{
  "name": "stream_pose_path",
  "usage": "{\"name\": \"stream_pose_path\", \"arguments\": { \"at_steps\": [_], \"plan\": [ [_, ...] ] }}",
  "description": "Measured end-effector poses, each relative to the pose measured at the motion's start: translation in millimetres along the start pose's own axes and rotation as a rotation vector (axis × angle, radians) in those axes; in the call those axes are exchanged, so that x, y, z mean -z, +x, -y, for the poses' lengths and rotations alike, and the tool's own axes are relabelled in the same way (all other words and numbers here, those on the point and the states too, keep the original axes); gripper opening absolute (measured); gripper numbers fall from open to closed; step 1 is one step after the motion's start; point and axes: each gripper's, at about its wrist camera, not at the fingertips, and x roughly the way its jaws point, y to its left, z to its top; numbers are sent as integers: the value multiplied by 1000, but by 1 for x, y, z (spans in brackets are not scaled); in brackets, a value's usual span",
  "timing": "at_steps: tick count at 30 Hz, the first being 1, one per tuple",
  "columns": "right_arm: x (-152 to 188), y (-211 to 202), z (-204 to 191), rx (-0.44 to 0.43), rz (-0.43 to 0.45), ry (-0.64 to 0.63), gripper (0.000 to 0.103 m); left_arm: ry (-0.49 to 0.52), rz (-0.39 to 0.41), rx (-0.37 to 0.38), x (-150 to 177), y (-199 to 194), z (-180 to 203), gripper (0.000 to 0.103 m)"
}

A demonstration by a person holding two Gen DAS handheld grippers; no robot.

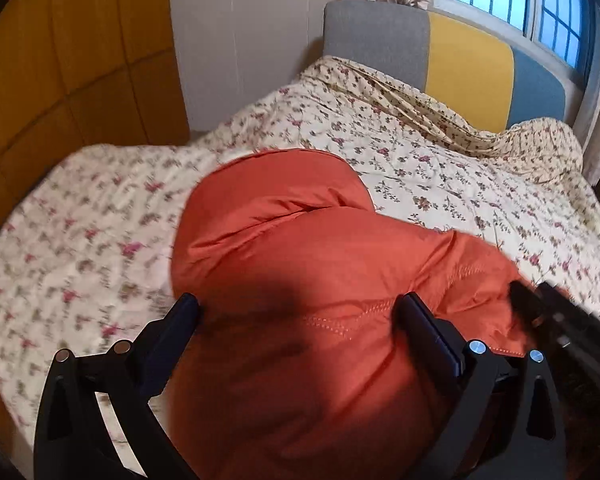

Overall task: Fold large clothes
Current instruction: 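Lower the folded bundle onto the duvet with both grippers and release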

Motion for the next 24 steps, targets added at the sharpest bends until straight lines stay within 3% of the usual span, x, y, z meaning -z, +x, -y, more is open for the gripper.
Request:
{"name": "stream_pose_path", "arguments": {
  "at_steps": [9, 16, 24],
  "plan": [
    [3, 31, 3, 29, -17, -13, 56, -35, -16, -3, 0, 36, 1, 100],
    [5, 48, 8, 24, -17, -1, 56, -51, 14, -9, 3, 51, 1, 100],
    [11, 42, 9, 16, -11, 1, 58, -19, 29, -41, 8, 47, 7, 100]
  ]
}}
